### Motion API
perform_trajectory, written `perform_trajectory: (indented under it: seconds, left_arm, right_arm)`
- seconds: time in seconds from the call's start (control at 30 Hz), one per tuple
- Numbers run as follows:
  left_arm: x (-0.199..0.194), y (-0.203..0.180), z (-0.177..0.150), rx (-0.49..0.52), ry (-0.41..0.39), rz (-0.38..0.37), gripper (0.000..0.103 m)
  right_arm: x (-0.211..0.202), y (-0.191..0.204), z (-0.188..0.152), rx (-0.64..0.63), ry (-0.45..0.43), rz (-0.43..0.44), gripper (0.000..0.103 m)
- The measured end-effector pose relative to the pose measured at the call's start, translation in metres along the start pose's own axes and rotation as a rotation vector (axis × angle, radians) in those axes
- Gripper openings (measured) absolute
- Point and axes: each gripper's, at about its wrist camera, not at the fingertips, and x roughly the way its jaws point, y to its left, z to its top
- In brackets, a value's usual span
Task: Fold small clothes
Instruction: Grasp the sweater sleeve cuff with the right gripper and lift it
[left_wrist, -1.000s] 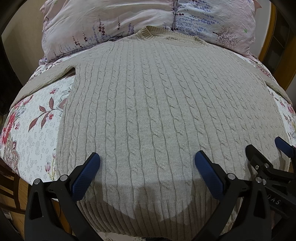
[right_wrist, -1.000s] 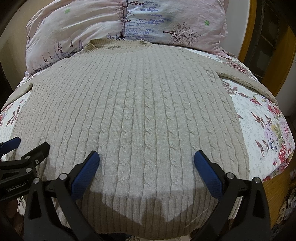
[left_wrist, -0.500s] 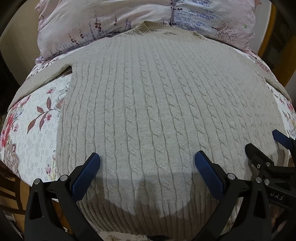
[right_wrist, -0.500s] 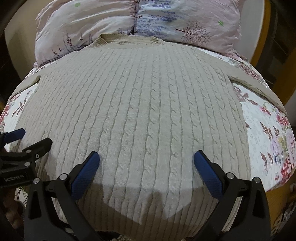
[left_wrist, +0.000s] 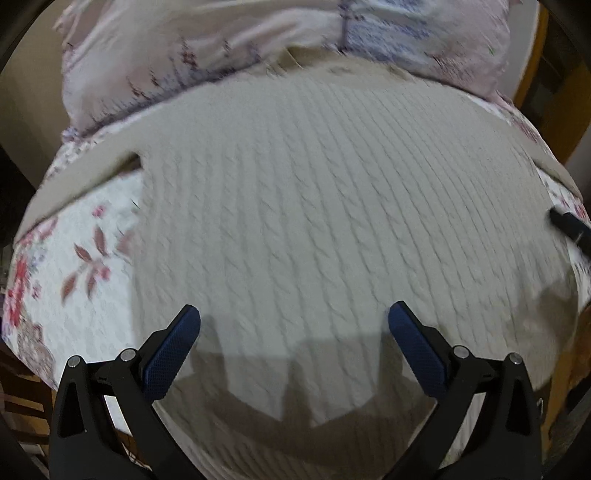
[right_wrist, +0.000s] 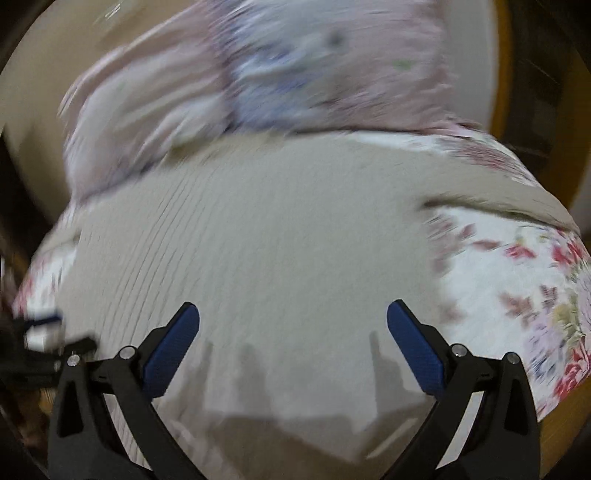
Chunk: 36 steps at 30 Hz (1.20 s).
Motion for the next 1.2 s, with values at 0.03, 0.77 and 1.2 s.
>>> perform_trajectory:
  seconds: [0.03, 0.77, 1.2]
  left_arm:
    - [-0.002, 0.005, 0.005, -0.007, -0.027, 0.008, 0.102]
    - [0.015, 0.045, 0.083, -0.019, -0.118, -0.133, 0.102]
    - [0.04, 0.057, 0.105, -0.103, -0.149, -0.223, 0.102]
  right_arm:
    - [0.001, -0.015, 0.01, 0.052, -0.005, -0.006, 0.098]
    - [0.068, -0.249, 0.07, 0.916, -0.045, -0.022, 0.03]
    - [0.051, -0.259, 0.085, 0.778, -0.143, -0.175, 0.009]
